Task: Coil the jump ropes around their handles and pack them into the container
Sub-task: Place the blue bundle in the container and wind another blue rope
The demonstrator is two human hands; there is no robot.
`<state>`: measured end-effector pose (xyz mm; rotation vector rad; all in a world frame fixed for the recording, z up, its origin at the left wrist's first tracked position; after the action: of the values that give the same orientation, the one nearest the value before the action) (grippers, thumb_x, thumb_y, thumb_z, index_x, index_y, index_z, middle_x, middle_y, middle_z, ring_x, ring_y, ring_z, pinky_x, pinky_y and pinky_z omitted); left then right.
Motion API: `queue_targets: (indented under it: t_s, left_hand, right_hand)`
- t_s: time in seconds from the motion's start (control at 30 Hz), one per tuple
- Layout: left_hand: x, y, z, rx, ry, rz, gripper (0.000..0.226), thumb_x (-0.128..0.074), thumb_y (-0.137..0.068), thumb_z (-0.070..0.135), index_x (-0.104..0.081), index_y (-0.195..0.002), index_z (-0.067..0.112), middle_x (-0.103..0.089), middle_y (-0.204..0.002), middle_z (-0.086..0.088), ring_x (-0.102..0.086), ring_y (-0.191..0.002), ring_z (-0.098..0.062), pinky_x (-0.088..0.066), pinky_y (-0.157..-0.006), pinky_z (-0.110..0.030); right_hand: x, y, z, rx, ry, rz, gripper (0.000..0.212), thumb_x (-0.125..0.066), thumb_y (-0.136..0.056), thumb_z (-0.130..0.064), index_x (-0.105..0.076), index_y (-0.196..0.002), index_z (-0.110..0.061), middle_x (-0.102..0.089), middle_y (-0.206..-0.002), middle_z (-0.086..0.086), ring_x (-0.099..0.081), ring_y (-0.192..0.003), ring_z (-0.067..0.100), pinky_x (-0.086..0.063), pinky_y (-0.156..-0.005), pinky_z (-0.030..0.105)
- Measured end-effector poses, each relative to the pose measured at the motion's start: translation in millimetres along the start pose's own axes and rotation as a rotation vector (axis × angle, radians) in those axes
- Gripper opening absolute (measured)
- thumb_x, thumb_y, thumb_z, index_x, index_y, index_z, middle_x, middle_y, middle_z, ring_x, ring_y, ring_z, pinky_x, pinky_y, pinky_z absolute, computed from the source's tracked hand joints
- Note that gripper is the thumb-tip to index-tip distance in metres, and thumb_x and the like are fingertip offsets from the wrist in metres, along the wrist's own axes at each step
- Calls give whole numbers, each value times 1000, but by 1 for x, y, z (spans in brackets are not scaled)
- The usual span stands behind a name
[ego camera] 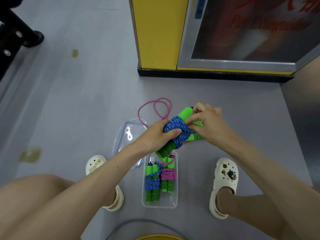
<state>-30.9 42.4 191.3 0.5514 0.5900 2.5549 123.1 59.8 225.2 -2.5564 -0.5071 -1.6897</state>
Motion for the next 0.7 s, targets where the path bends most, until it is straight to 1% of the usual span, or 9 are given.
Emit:
queue_targets:
  t_s: [0.07,0.17,0.27,0.33,0.4,0.47,0.5,0.57,0.7]
  left_hand:
    - [-1,2,-1,-16,-37,-8,28,-59,-93,35,-57,-112,14,-68,-103,-10,-67,-86,-28,-55,-82,-49]
    - [-5,4,-4,6,-7,-73,30,-60,-92,35,-56,-115,17,-69,-105,-9,-68,-80,-23,-57,-80,-44]
    - [0,5,-4,16,11,-126,22,-60,-92,32,-57,-111,20,-70,-101,-3,-67,-72,-9,-57,-70,-26]
    - [4,6,-5,28,1,-164,20,-60,-92,33,-58,-108,22,-70,-96,1,-66,-73,-5,-54,-66,-18]
    - [6,8,-7,36,-18,-197,20,-60,-92,35,-59,-108,23,-69,-94,5,-66,-77,-6,-52,-65,-17]
    - [8,9,-8,40,-35,-210,20,-61,-91,36,-59,-107,24,-69,-92,7,-66,-76,-5,-52,-64,-18]
    - [9,9,-9,45,-41,-209,21,-61,-91,36,-59,-107,24,-69,-92,6,-67,-76,-6,-52,-64,-18]
    - [9,8,-8,58,-43,-212,23,-60,-91,37,-59,-108,23,-69,-94,4,-67,-78,-7,-53,-65,-18]
    - [7,6,-6,62,-32,-207,21,-60,-91,37,-56,-108,27,-66,-93,10,-64,-79,-4,-52,-65,-15]
  right_hand:
    - [1,1,-2,36,23,-34,14,-70,-83,-20,-74,-96,-23,-43,-96,-6,-43,-104,16,-16,-82,24]
    - [1,6,-7,137,136,-109,11,-67,-85,-22,-69,-96,-23,-49,-98,-5,-45,-98,13,-21,-88,26]
    - [0,11,-9,235,207,-91,12,-64,-87,-22,-68,-98,-20,-54,-97,-3,-50,-92,15,-18,-82,24]
    - [-3,14,-12,291,210,-69,10,-66,-84,-20,-67,-94,-18,-54,-91,-4,-50,-85,12,-17,-79,23]
    - [-7,18,-14,331,214,-45,11,-72,-77,-14,-65,-85,-15,-54,-81,-6,-49,-74,11,-25,-80,26]
    - [-11,22,-16,365,235,-6,16,-77,-67,-11,-64,-76,-13,-58,-72,-3,-55,-65,15,-39,-74,31]
    - [-13,24,-17,384,250,20,17,-78,-64,-10,-64,-74,-12,-58,-69,-1,-57,-62,18,-41,-69,32]
    - [-14,26,-18,425,292,69,17,-78,-63,-11,-64,-72,-10,-57,-65,2,-57,-58,20,-43,-63,33]
    - [-14,27,-17,475,427,132,12,-71,-73,-15,-60,-69,-10,-53,-62,2,-52,-56,21,-44,-57,34]
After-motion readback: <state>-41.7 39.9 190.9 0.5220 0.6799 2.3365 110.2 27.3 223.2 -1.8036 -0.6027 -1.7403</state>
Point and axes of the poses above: each hand's wrist, its own y-axis away from the middle knuckle, its own x-axis out of the back of the hand, z = x × y, the point moved 4 cm from there along -y, towards the middle knuckle
